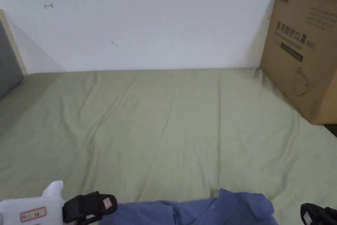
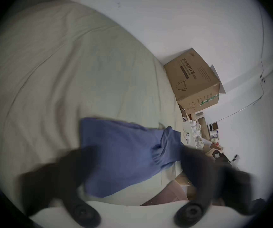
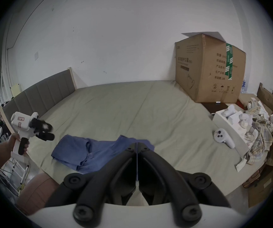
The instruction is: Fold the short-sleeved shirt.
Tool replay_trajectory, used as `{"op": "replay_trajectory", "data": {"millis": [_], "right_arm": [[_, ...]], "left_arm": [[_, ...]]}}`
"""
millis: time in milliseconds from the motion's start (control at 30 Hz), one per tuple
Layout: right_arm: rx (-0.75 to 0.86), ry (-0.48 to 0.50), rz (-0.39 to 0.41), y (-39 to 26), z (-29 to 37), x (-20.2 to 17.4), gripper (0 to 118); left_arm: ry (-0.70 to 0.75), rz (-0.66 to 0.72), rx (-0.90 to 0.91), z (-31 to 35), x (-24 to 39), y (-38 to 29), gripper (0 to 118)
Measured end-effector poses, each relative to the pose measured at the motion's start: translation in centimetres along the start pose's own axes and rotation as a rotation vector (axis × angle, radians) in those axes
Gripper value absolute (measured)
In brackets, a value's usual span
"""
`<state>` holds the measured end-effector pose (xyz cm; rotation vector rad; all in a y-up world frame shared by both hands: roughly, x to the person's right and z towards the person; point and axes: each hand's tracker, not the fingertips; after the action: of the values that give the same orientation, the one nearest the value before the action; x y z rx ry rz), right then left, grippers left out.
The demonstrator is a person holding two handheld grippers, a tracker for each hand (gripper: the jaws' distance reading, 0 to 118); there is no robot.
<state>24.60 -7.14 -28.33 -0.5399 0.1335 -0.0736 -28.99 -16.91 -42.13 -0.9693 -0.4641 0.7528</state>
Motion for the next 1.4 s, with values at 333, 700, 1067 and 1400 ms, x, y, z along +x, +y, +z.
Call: {"op": "replay_trajectory", "data": {"millis": [333,700,1067,1400], "right_arm": [[-0.133,0.091,0.117,-0.6,-2.1,-4.5,1],[-0.185,0.086,0.144,0.5,-3.8,-5.5,1],[-0.133,0.091,0.011,0.0,-3.0,-1.9,1],[-0.155,0.091,-0.129,-2.0,-1.1,0.4,1]], "left_arm": [[-0.406,0.317,-0.173,-6.5,-6.9,-2.3,118],[-0.086,0.143,-0.008,-9.9,-4.3,-3.0,8],[0.78,-0.595,0.057,-3.3,9.1,-3.9,8],[0.174,-0.131,-0.171,-16.6,14.0,-3.6,118]]}}
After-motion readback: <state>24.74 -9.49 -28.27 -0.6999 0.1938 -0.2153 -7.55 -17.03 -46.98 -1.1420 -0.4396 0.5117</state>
